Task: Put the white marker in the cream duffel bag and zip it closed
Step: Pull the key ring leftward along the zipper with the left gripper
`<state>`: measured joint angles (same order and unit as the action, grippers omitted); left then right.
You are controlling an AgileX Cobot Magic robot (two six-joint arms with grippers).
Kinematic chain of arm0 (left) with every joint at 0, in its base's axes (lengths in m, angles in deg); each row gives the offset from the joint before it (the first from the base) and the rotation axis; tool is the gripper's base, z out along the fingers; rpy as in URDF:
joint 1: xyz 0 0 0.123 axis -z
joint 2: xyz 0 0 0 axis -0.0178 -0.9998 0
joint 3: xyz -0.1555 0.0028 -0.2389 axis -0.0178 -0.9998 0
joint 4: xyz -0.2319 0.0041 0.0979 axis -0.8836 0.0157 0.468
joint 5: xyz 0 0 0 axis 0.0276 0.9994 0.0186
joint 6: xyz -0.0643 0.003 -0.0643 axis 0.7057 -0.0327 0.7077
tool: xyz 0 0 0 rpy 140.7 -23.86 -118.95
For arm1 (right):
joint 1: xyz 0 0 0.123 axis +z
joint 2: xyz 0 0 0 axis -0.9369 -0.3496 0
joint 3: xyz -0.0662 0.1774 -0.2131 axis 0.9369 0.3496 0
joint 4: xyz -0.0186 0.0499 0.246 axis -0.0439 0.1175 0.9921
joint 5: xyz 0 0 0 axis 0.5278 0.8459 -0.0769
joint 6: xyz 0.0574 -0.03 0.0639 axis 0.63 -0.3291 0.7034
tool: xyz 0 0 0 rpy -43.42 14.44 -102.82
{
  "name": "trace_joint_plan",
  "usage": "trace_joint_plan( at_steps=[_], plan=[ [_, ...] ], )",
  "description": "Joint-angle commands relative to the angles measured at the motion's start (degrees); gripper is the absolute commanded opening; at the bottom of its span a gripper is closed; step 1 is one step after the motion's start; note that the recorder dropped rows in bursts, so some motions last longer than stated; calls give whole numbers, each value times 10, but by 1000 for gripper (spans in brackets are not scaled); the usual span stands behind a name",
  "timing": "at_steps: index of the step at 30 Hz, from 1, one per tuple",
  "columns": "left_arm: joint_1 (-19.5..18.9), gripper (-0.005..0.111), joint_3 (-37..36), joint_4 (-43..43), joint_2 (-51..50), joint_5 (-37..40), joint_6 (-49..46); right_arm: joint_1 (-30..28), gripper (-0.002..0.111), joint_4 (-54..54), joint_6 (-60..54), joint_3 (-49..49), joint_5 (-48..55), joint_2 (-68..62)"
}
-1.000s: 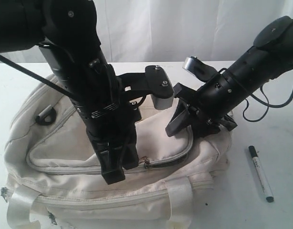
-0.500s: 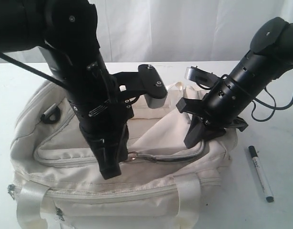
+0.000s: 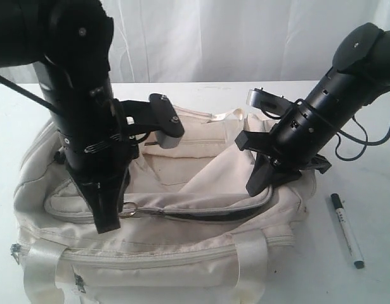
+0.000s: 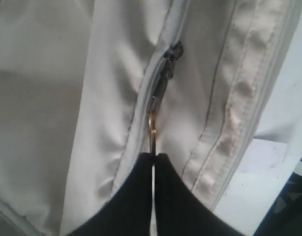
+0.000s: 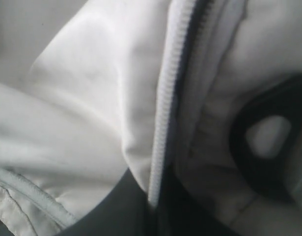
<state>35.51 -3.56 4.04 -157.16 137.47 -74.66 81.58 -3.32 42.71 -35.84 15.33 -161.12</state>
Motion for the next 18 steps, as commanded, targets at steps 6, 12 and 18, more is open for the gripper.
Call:
trace_joint_plan(
  at_steps=[6, 12, 18],
  plan=[
    [-99, 0, -92, 10, 82, -23, 6, -1, 0, -30, 0, 2, -12, 1],
    [-158, 0, -127, -6, 138, -44, 3, -1, 0, -33, -1, 2, -12, 1],
    [-208, 0, -155, -6, 165, -48, 1, -1, 0, -33, -1, 2, -12, 1]
  ],
)
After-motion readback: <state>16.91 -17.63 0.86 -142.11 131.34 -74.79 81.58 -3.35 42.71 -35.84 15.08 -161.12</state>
